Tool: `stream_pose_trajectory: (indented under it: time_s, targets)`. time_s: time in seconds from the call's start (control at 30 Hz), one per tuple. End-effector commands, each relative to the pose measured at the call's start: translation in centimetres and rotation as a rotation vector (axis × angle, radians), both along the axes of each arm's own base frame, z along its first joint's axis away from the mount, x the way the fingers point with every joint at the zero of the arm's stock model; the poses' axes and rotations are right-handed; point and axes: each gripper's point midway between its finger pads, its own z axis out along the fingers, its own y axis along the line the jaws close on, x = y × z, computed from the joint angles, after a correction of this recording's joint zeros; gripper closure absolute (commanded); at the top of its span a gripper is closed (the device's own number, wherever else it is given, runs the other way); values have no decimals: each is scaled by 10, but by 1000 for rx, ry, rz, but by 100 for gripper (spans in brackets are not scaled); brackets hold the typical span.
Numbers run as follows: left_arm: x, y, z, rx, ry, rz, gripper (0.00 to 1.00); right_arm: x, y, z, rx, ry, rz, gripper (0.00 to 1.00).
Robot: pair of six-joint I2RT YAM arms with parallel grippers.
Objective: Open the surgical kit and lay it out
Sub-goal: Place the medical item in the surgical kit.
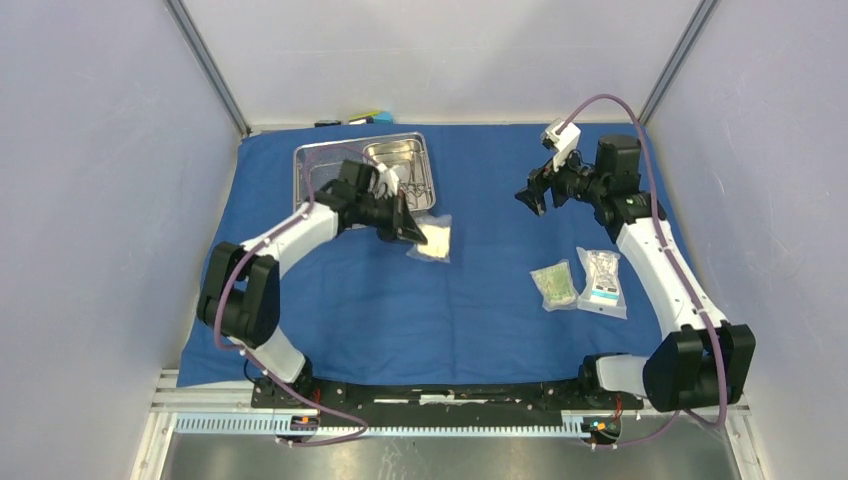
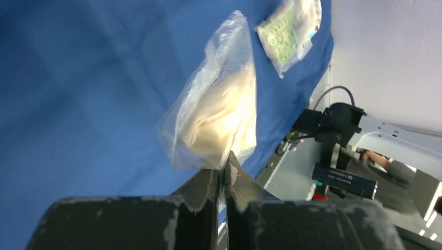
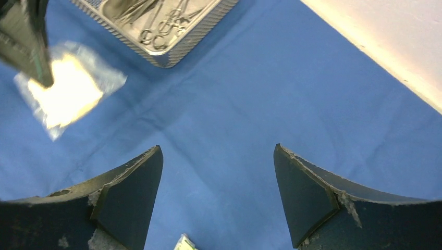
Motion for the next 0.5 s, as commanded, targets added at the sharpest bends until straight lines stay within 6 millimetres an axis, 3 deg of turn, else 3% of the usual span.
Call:
stream_pose_trajectory:
  time_s: [0.0,0.1,0.23,0.4,0.47]
  targets:
    - [4,-45,35,-127,-66,115,90,10,-25,23,-34,-80,-136,15]
    - [-11,-85,26,-175,-17,81,88,11,-38,16,-46,-70,-178,14]
    - [-31,-123,14,-171,-3,25,87,14,-53,10,-58,-65,-220,14]
    - [-45,-155,-11,-184,99,45,88,12,-59,11,-69,-74,-236,14]
    - [-53,-162,-28,-167,150,39,89,12,-73,11,-80,-74,-269,14]
